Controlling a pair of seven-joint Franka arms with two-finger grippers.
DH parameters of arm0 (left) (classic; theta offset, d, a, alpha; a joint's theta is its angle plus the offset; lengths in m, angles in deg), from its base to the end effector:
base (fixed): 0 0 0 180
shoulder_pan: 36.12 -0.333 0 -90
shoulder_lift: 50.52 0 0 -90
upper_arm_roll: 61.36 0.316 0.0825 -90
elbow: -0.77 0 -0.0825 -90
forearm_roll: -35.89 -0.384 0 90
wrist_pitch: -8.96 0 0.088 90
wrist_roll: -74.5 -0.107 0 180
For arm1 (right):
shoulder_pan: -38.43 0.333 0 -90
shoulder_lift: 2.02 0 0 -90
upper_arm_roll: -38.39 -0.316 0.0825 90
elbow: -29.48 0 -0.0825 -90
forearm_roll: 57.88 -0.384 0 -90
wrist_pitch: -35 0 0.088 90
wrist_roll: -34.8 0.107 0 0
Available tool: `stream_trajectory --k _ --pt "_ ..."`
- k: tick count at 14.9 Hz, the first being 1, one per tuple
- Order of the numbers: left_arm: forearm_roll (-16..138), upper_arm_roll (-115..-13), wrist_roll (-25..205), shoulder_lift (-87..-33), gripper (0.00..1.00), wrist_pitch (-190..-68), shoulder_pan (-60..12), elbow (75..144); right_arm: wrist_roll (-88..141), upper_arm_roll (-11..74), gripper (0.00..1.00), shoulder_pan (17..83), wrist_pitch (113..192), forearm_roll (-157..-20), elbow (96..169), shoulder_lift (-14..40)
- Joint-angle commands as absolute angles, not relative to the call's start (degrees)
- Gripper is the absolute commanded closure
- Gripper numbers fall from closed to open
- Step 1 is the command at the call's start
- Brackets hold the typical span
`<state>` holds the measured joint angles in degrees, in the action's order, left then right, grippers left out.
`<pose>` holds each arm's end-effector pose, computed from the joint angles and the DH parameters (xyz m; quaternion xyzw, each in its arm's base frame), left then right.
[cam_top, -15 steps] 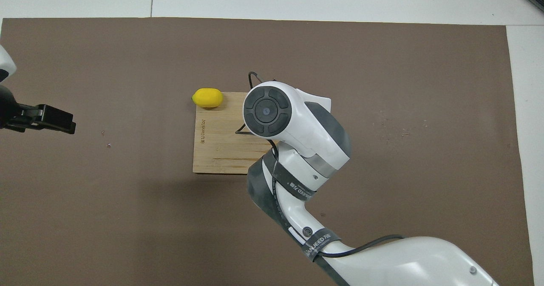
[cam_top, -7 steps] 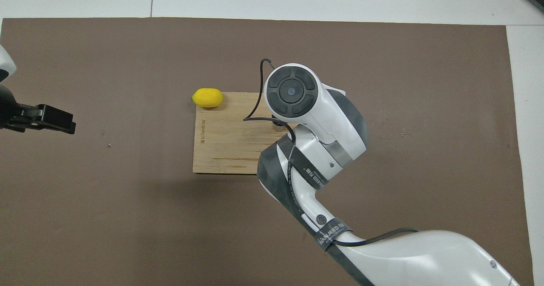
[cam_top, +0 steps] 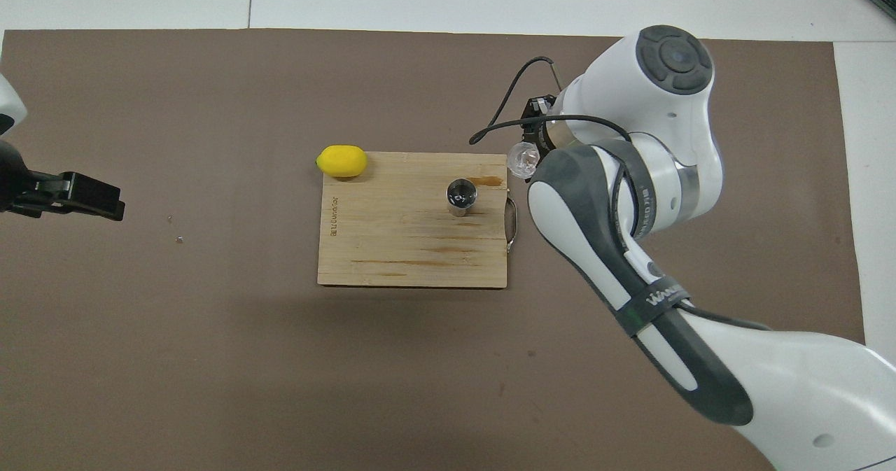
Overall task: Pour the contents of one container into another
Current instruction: 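Carry the clear cup back to its starting spot with the right gripper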
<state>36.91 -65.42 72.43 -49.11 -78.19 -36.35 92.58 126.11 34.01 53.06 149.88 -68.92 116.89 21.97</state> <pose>0.5397 -0.0386 0.6189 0.9982 -0.0516 -0.0285 0.0076 0.6474 0.2274 0.4255 -0.7776 0.6194 0.0678 0.0844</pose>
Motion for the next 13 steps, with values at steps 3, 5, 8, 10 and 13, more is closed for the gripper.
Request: stream_trajectory --k 3,5,8,10,13 --pt "36.3 -65.8 72.3 -47.7 0.0 -78.7 -36.9 93.8 111.5 33.4 1.0 44.8 151.5 -84.3 128.9 16.2" --pt "36.3 -65.8 72.3 -47.7 0.0 -78.7 -36.9 93.9 105.8 33.4 1.0 41.7 154.6 -89.1 135.4 13.8" --pt "36.3 -65.8 72.3 -47.7 0.0 -78.7 -36.9 93.8 96.9 33.5 1.0 37.3 156.9 -95.3 142.6 11.3" --pt "36.3 -65.8 72.3 -47.7 0.0 -78.7 -36.9 93.8 90.8 33.4 1.0 33.2 156.7 -97.6 146.0 10.5" --pt "36.3 -65.8 72.3 -47.7 0.0 -78.6 -36.9 93.8 83.0 33.4 1.0 28.3 155.6 -100.8 148.2 10.9"
